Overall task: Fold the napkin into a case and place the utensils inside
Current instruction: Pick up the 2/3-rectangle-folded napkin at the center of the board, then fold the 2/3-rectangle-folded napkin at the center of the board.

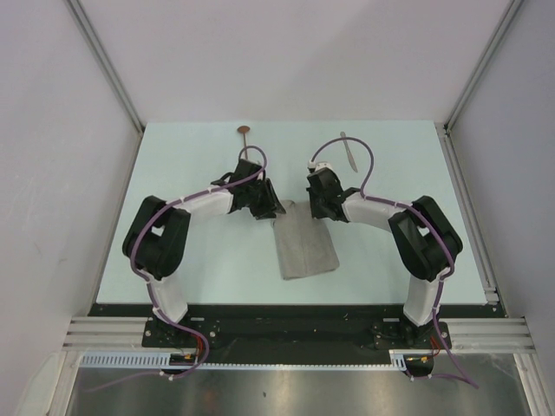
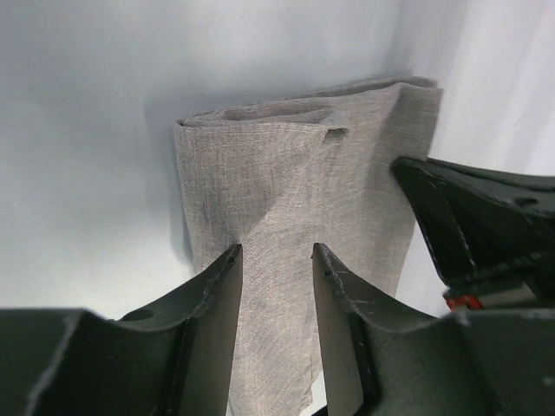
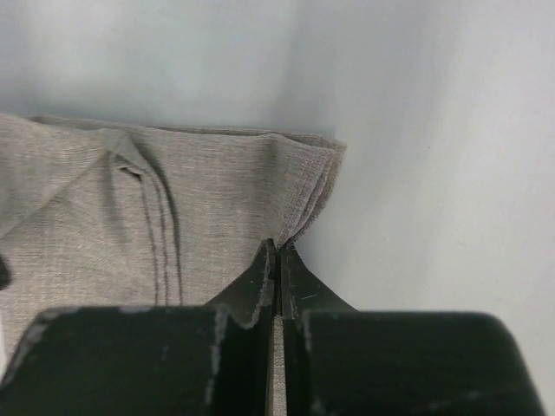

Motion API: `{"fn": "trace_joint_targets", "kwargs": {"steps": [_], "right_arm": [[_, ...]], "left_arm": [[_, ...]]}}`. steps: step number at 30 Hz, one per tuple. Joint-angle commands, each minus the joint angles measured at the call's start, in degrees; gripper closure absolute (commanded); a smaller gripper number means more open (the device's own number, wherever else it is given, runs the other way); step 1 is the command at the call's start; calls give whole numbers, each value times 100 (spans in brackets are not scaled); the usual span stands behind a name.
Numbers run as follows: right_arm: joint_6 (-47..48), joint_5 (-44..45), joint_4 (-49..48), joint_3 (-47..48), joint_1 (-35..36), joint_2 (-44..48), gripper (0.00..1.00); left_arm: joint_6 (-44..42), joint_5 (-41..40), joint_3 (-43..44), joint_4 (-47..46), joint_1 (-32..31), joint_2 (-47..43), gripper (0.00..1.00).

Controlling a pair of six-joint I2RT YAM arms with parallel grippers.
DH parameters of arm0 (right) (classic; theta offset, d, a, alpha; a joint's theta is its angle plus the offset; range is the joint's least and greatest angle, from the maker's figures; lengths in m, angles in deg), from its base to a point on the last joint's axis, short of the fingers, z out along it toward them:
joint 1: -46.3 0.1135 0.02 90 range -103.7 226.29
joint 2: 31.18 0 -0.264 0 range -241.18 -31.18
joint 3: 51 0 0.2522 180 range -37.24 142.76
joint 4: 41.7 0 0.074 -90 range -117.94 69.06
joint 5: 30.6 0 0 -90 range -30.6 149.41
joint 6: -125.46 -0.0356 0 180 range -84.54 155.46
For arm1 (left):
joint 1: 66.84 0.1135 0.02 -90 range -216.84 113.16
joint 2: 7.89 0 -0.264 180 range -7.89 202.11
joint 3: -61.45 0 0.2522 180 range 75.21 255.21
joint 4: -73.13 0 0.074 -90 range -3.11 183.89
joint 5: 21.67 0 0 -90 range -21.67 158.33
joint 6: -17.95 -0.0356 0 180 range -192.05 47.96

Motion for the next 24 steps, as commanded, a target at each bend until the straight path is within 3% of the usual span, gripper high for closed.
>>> {"fn": "trace_joint_targets", "kwargs": {"steps": [1,13,24], "right_arm": [[13,321,461,439,254,237,100],[-453,418,823,975,773,35,100],[-1068,-504,578,1073,808,-307,100]], "left_arm": [[54,-20,119,-137,11,227,58],[89,-28,146,-216,11,474,59],[116,16,31,-339,11,447,59]]}}
